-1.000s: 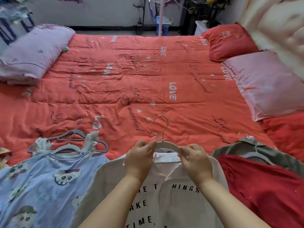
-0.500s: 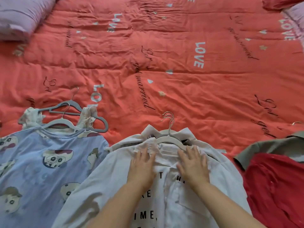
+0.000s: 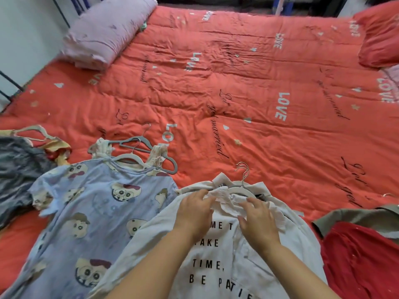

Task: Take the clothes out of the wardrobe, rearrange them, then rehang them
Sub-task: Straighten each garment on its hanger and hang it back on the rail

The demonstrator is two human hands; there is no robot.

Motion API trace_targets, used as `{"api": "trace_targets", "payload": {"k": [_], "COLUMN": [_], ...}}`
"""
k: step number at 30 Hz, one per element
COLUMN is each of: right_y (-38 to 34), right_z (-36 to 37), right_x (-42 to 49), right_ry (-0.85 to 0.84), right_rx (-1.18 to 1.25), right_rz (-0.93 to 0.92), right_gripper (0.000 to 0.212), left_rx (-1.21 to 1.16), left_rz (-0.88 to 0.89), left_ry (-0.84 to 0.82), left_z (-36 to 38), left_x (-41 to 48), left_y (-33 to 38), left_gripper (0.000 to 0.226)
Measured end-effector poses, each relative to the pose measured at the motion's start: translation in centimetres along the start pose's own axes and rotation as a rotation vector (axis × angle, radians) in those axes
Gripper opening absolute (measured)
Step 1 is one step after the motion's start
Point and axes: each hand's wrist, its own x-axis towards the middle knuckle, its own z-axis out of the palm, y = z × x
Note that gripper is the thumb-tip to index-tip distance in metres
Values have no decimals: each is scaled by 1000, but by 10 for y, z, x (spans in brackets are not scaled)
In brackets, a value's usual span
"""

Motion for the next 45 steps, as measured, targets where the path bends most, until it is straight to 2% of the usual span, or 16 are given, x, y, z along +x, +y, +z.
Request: {"api": "trace_targets", "payload": {"k": [5,12,17,26,34,40,45], "right_y": [-84,-238,-366,-552,-647,-704,-739], "right_z": [-19,-11,7,68,113,156,177], "right_x": [-37,-104,-161,-229,-202,-122,-63], "right_ry": [62,25,-2,-112,-132,-159,-244], "right_rx": [33,43,37,-17,-3,-11,-50], "right_rz": [-191,-332,-358,-468,-488,-459,-405], "right_gripper": [43,38,38,40,42,36,34], "left_rx": [46,101,85,143,126,149,154], "left_rz": [-34,-263,-301,-436,-508,-514,-479], "left_ry": [116,132,246,204,149,95,11], "left_z": [-75,-171,-223,-286,-318,-341,-357], "left_x": [-71,-210,-316,-463,-480,-429,-374], "left_y": [-34,-123,-209,-346,-442,-531,-592], "left_gripper": [26,37,35,41,42,41,42]}}
